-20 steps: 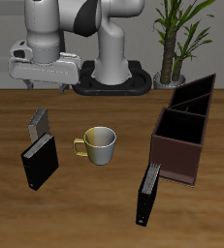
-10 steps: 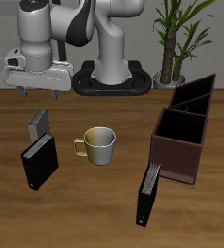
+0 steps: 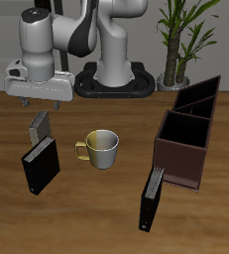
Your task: Place the yellow book into the left desk caddy's front compartment and place the white-yellow mug into the left desk caddy's right compartment
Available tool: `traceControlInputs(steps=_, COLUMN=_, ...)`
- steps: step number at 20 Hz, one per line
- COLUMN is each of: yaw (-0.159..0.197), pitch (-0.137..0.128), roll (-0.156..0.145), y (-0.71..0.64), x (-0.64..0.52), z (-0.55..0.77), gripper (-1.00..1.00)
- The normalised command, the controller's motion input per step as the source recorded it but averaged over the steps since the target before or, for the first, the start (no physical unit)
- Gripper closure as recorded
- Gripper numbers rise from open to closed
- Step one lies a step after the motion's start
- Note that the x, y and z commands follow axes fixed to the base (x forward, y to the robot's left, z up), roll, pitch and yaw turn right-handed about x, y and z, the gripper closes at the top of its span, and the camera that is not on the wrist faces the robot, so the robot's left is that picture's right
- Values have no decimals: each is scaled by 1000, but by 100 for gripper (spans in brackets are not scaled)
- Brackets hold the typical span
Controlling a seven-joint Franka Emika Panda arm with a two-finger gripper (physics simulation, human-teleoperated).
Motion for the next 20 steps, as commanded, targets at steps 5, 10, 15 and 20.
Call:
traceControlInputs(steps=5, yaw=-12, pitch=-12, roll=-1, y=-52, x=-24, z=-152, gripper=-100)
traceControlInputs(steps=10, yaw=-21, pitch=-11, roll=-22, y=-180, x=3, z=-133, gripper=-100)
traceControlInputs(steps=15, yaw=-10, pitch=-1, roll=-14, y=-31, x=11, z=-107, gripper=-100)
traceControlInputs(steps=20, yaw=-19, pitch=7, roll=-14, y=-59, x=26, z=-179, gripper=-100)
